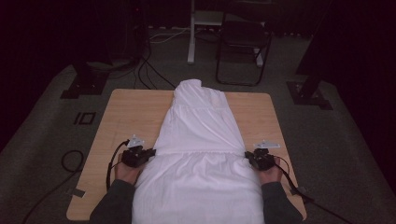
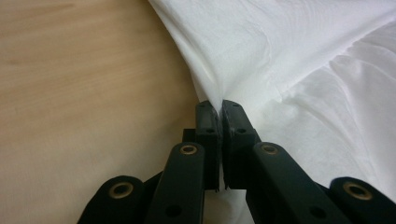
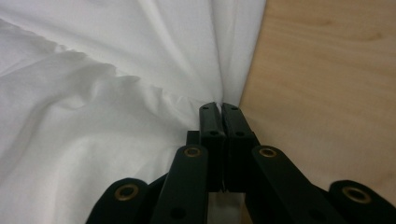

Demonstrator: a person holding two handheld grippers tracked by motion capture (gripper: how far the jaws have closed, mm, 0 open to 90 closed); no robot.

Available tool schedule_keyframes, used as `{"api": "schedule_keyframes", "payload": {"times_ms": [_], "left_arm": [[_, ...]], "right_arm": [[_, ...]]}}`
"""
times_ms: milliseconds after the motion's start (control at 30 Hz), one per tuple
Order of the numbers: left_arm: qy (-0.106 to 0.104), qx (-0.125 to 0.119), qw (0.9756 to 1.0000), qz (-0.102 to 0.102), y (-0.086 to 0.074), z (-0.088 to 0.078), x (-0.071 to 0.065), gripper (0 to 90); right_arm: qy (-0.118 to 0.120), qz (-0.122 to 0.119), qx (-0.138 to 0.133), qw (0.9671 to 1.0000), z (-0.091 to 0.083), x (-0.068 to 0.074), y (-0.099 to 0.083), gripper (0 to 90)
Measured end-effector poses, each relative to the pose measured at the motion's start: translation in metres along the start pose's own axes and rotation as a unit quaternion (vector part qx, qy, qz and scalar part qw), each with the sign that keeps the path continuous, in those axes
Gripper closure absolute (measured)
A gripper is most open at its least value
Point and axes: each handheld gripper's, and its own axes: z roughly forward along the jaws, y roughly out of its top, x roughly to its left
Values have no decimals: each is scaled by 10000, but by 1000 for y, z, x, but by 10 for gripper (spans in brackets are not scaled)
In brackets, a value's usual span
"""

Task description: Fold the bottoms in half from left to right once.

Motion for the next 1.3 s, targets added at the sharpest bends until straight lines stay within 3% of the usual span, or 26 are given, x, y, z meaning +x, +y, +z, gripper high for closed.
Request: {"api": "schedule_keyframes", "payload": {"times_ms": [167,267,367,433,500,600,733,833,933,1067,1100,1133,1167,1200,1233,1300], "left_arm": [[-68,49,9999,81,-14,-16,-13,867],[-185,301,9992,171,-33,-27,-26,866],[-302,418,9985,205,-41,-32,-29,834],[-216,230,9994,143,-39,-36,-25,681],[-270,-36,9996,-37,-32,-41,-15,585],[-88,-241,9996,-83,-14,-39,-4,511],[24,-298,9993,-212,14,-22,11,501],[-57,-196,9992,-350,30,0,18,500],[-82,54,9991,-413,38,27,22,498],[-189,412,9974,-567,39,56,22,480],[-307,396,9968,-620,38,60,21,485],[-478,428,9960,-620,38,61,20,555],[-487,464,9966,-485,37,62,17,731],[-332,393,9981,-342,37,59,13,895],[-399,265,9983,-325,38,55,12,900],[-403,-89,9988,-258,41,39,7,900]], "right_arm": [[174,27,6,9998,-15,5,-16,881],[354,22,66,9993,-32,14,-33,882],[489,-16,216,9986,-44,20,-42,880],[643,-72,315,9974,-49,20,-43,790],[573,-101,121,9982,-53,18,-40,624],[708,152,-302,9969,-55,9,-21,584],[767,112,-477,9959,-37,7,19,660],[968,84,-481,9941,-10,8,46,644],[1046,180,-348,9937,19,11,65,578],[1169,365,-170,9923,49,15,73,546],[1158,396,-107,9924,54,16,73,593],[1216,407,-28,9917,58,16,72,697],[1254,398,41,9913,61,17,71,798],[1123,301,117,9931,61,18,70,885],[901,193,104,9957,57,18,71,893],[634,118,-326,9974,37,15,78,898]]}}
